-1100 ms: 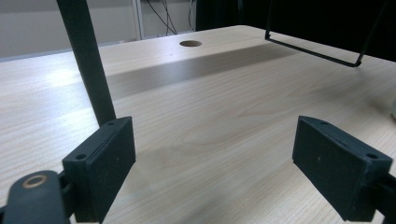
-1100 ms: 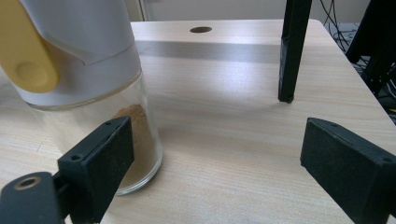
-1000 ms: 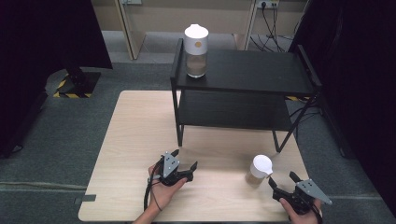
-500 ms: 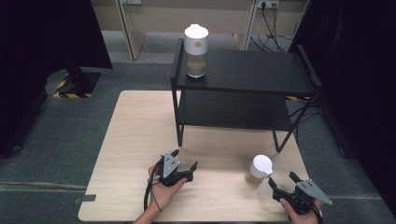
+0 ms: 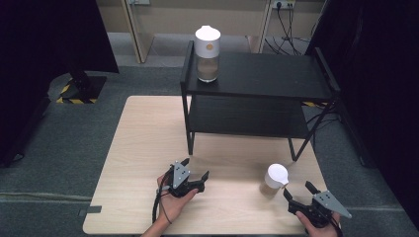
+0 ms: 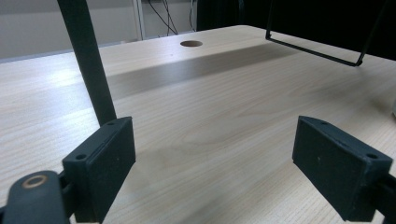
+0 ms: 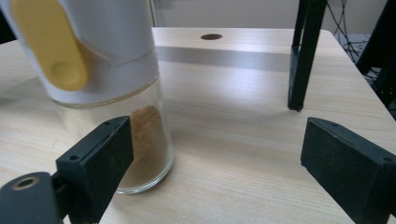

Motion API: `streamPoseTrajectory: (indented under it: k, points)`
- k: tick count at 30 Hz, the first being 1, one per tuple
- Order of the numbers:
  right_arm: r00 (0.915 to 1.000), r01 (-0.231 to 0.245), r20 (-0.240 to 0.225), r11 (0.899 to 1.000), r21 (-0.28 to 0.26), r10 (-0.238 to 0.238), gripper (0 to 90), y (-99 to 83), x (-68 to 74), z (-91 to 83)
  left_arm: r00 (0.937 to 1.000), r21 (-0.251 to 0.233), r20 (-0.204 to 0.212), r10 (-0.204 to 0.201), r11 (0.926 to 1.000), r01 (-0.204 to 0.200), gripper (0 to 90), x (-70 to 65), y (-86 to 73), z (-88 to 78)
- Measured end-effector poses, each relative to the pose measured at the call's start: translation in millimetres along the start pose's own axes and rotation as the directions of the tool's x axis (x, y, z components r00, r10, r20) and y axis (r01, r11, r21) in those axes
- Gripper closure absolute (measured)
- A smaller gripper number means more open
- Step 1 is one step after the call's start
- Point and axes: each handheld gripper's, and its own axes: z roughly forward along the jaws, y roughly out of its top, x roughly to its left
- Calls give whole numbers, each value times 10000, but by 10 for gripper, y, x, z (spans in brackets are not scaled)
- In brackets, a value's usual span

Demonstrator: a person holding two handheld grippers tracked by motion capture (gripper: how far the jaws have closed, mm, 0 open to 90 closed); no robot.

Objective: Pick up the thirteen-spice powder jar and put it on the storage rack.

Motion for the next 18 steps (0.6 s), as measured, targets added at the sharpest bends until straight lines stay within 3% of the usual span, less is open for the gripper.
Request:
streamPoseTrajectory:
  k: [9, 18]
  points:
    - [9983, 210, -545, 9998, 39, -207, 102, 29, -57, -54, 10000, 52, 12, -10, 10000, 10, 129, 2, 10, 6]
    - [9913, 531, -1203, 9986, -31, -531, 103, 83, 4, -5, 9999, 115, 17, 123, 9999, -123, 129, -10, 21, 14]
